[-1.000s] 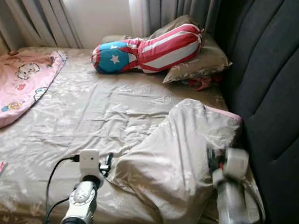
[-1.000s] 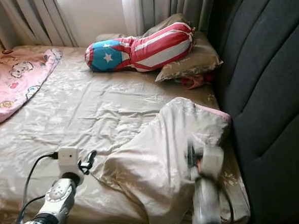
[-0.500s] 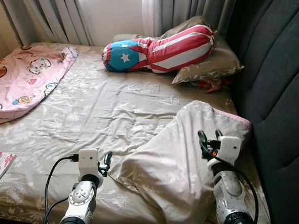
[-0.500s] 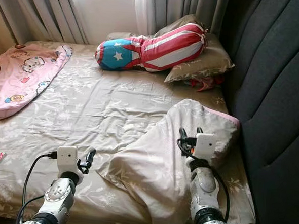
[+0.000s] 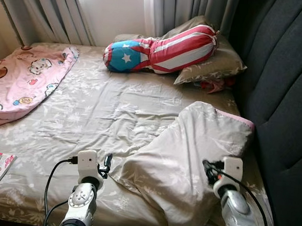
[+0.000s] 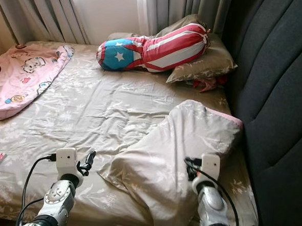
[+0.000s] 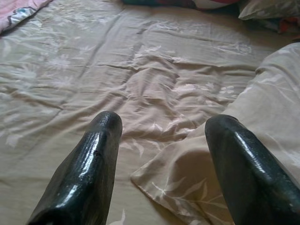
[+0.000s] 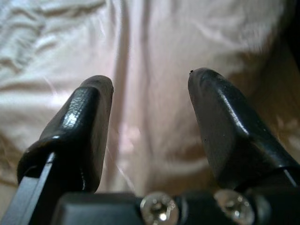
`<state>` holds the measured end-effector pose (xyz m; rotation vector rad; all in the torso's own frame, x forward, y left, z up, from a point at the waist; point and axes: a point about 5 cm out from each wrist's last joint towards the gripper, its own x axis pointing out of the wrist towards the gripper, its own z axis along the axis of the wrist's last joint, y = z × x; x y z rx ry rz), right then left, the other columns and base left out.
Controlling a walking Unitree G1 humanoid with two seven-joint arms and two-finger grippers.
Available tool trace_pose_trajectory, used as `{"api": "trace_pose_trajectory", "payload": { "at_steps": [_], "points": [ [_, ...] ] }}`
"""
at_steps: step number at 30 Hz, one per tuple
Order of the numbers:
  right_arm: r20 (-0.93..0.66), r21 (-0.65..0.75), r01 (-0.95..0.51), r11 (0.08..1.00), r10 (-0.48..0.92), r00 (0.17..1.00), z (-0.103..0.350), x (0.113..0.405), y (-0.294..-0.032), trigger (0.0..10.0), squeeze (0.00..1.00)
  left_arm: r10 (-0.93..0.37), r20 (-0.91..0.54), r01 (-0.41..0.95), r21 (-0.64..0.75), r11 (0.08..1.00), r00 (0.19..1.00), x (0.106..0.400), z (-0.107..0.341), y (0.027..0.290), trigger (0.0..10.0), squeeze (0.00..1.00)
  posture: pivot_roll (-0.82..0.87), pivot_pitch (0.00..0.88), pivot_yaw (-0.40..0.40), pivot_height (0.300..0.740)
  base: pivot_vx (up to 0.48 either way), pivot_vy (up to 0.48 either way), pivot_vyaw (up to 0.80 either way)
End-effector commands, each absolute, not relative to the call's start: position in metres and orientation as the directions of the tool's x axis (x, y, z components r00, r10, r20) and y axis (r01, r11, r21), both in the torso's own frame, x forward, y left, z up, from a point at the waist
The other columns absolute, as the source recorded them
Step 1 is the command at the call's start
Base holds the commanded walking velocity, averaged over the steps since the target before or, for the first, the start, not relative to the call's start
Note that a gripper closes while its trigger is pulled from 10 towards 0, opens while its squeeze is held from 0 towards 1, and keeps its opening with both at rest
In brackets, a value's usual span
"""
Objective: Clean up the room
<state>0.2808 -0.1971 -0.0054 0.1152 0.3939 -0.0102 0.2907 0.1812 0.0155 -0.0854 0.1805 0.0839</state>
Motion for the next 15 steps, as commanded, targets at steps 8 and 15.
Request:
{"api": "trace_pose_trajectory", "payload": {
  "at_steps": [8,15],
  "points": [
    [-0.484,0.110,0.032,0.993,0.026,0.875,-0.015,0.276,-0.199,10.0,0.00,0.039,-0.184,-0.054,-0.073,0.996,0.982,0.291,0.015,0.176,10.0,0.00,-0.14,0.096,0.030,0.740,0.000,0.000,0.00],
    [-0.458,0.136,0.051,0.989,0.017,0.889,-0.029,0.252,-0.196,10.0,0.73,0.034,-0.144,-0.044,-0.070,0.997,0.989,0.287,0.017,0.174,10.0,0.00,-0.09,0.122,0.007,0.740,0.000,0.000,0.00]
  ]
}}
